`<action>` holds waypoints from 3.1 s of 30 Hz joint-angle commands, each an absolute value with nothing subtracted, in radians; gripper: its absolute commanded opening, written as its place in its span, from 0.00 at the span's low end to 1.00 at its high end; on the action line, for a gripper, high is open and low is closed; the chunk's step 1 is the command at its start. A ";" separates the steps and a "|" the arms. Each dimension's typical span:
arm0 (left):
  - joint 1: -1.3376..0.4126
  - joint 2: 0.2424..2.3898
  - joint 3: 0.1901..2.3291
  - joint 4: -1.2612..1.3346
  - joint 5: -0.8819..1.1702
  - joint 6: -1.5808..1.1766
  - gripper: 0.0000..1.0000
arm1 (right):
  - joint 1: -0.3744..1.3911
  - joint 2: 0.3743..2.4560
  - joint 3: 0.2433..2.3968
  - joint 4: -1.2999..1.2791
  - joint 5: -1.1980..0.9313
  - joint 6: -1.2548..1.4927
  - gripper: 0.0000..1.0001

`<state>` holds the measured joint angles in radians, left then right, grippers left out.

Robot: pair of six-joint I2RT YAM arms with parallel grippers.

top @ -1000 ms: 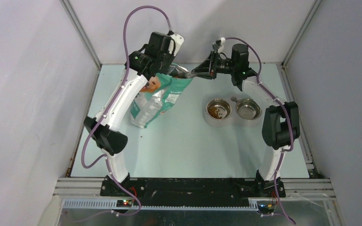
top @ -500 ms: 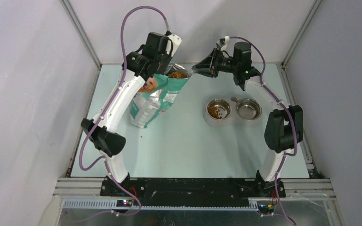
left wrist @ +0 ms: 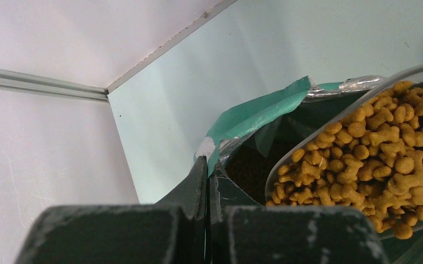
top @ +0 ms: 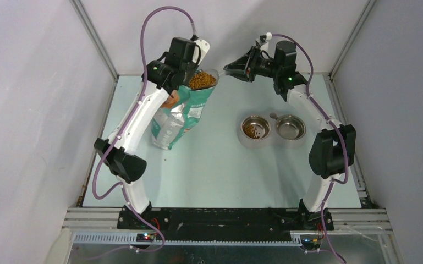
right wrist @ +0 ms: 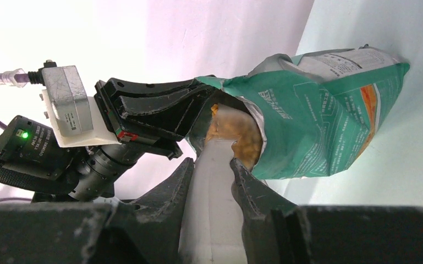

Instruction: Serve the pet food

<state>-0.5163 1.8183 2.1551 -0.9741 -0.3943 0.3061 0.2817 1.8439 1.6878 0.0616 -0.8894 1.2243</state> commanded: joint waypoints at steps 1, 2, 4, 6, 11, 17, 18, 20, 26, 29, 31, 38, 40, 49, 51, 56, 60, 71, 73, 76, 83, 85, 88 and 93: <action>-0.505 1.764 2.176 -0.963 -0.438 0.335 0.00 | 0.286 1.853 1.724 0.075 -0.860 1.247 0.00; -0.505 1.764 2.178 -0.963 -0.438 0.334 0.00 | 0.288 1.857 1.721 0.074 -0.858 1.249 0.00; -0.505 1.764 2.179 -0.963 -0.438 0.332 0.00 | 0.293 1.868 1.723 0.069 -0.846 1.248 0.00; -0.505 1.763 2.181 -0.964 -0.436 0.330 0.00 | 0.301 1.872 1.731 0.067 -0.822 1.228 0.00; -0.505 1.767 2.200 -0.968 -0.433 0.330 0.00 | 0.341 1.879 1.894 -0.160 -0.721 0.953 0.00; -0.500 1.771 2.209 -0.962 -0.427 0.329 0.00 | 0.370 1.859 2.006 -0.384 -0.621 0.760 0.00; -0.499 1.771 2.208 -0.961 -0.426 0.327 0.00 | 0.366 1.855 1.992 -0.355 -0.633 0.794 0.00; -0.497 1.771 2.205 -0.959 -0.426 0.326 0.00 | 0.346 1.855 1.912 -0.221 -0.735 0.937 0.00; -0.497 1.771 2.201 -0.965 -0.430 0.332 0.00 | 0.305 1.905 1.777 0.014 -0.830 1.174 0.00; -0.497 1.771 2.202 -0.965 -0.435 0.342 0.00 | 0.304 1.917 1.796 0.021 -0.831 1.181 0.00; -0.496 1.773 2.202 -0.962 -0.440 0.347 0.00 | 0.308 1.918 1.789 0.068 -0.846 1.231 0.00; -0.489 1.777 2.189 -0.942 -0.461 0.386 0.00 | 0.295 1.926 1.789 0.182 -0.887 1.332 0.00; -0.489 1.775 2.185 -0.939 -0.466 0.398 0.00 | 0.290 1.926 1.790 0.222 -0.895 1.361 0.00; -0.482 1.768 2.184 -0.947 -0.508 0.449 0.00 | 0.273 1.948 1.695 0.374 -0.917 1.510 0.00; -0.484 1.767 2.185 -0.952 -0.516 0.460 0.00 | 0.274 1.967 1.691 0.430 -0.913 1.557 0.00; -0.488 1.766 2.172 -0.935 -0.540 0.503 0.00 | 0.273 2.008 1.681 0.629 -0.889 1.682 0.00; -0.487 1.779 2.196 -0.921 -0.555 0.534 0.00 | 0.264 2.016 1.631 0.704 -0.876 1.730 0.00; -0.447 1.799 2.256 -0.948 -0.561 0.507 0.00 | 0.237 2.001 1.577 0.762 -0.886 1.729 0.00; -0.439 1.795 2.240 -0.947 -0.559 0.505 0.00 | 0.228 1.985 1.569 0.763 -0.889 1.720 0.00; -0.427 1.783 2.218 -0.932 -0.556 0.500 0.00 | 0.206 1.958 1.553 0.756 -0.892 1.709 0.00; -0.411 1.778 2.201 -0.922 -0.556 0.503 0.00 | 0.153 1.887 1.446 0.795 -0.898 1.702 0.00; -0.411 1.781 2.200 -0.920 -0.555 0.509 0.00 | 0.133 1.869 1.417 0.817 -0.902 1.703 0.00; -0.411 1.785 2.201 -0.912 -0.557 0.517 0.00 | 0.100 1.848 1.386 0.861 -0.911 1.703 0.00; -0.411 1.790 2.202 -0.905 -0.550 0.518 0.00 | 0.043 1.818 1.312 0.952 -0.941 1.696 0.00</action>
<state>-0.4175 1.8309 2.1880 -0.9897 -0.5209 0.4904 0.0822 1.9007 1.3495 0.8055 -0.9058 1.7142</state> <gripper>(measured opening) 0.005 0.297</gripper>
